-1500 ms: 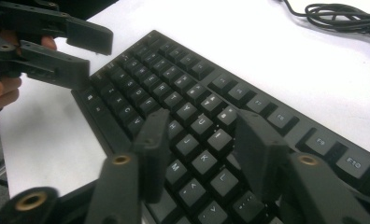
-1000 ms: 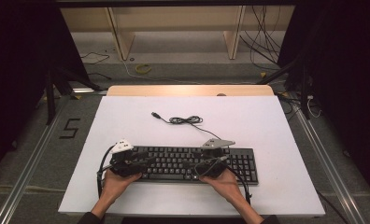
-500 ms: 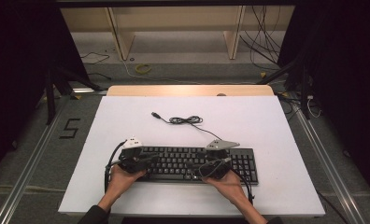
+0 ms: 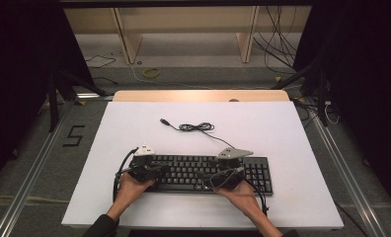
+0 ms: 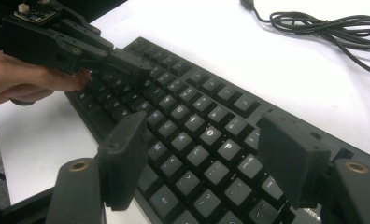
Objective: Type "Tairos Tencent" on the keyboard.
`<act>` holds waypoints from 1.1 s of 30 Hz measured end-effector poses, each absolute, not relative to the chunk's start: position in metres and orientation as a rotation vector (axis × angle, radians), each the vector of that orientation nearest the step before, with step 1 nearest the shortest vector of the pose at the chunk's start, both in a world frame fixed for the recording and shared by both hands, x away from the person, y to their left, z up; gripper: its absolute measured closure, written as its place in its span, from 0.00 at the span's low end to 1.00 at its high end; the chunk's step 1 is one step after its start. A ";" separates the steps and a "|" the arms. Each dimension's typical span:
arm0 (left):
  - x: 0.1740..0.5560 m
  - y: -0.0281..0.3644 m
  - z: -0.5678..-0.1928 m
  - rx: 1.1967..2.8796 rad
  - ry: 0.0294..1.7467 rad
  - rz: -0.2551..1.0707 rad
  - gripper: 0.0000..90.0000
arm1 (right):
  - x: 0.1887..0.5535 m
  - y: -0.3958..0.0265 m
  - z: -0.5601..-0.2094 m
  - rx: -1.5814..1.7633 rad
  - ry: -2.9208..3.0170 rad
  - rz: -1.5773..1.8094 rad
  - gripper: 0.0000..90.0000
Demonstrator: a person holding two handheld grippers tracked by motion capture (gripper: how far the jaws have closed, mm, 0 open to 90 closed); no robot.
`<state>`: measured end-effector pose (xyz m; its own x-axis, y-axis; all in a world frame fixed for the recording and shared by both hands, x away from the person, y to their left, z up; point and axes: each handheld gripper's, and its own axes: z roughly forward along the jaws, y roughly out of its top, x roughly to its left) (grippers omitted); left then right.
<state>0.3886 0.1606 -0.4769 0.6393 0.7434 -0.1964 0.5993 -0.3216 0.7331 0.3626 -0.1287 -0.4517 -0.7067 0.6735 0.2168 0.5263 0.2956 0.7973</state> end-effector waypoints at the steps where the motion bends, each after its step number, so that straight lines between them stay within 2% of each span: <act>1: 0.389 0.161 -0.477 2.042 1.045 0.222 0.99 | 0.363 -0.129 -0.452 1.121 2.395 1.377 0.38; 22: 0.387 0.160 -0.477 2.034 1.060 0.230 0.99 | 0.364 -0.128 -0.451 1.111 2.388 1.369 0.38; 28: 0.383 0.165 -0.470 1.966 1.040 0.242 0.91 | 0.365 -0.128 -0.451 1.116 2.385 1.370 0.38; 31: 0.381 0.168 -0.466 1.941 1.035 0.231 0.83 | 0.366 -0.128 -0.451 1.119 2.382 1.371 0.38; 33: 0.380 0.169 -0.465 1.930 1.041 0.224 0.73 | 0.366 -0.128 -0.451 1.120 2.382 1.369 0.38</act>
<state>0.3803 0.1694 -0.4653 0.6285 0.7403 -0.2386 0.5761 -0.2370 0.7822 0.3661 -0.1283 -0.4508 -0.7021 0.6816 0.2061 0.5212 0.2947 0.8010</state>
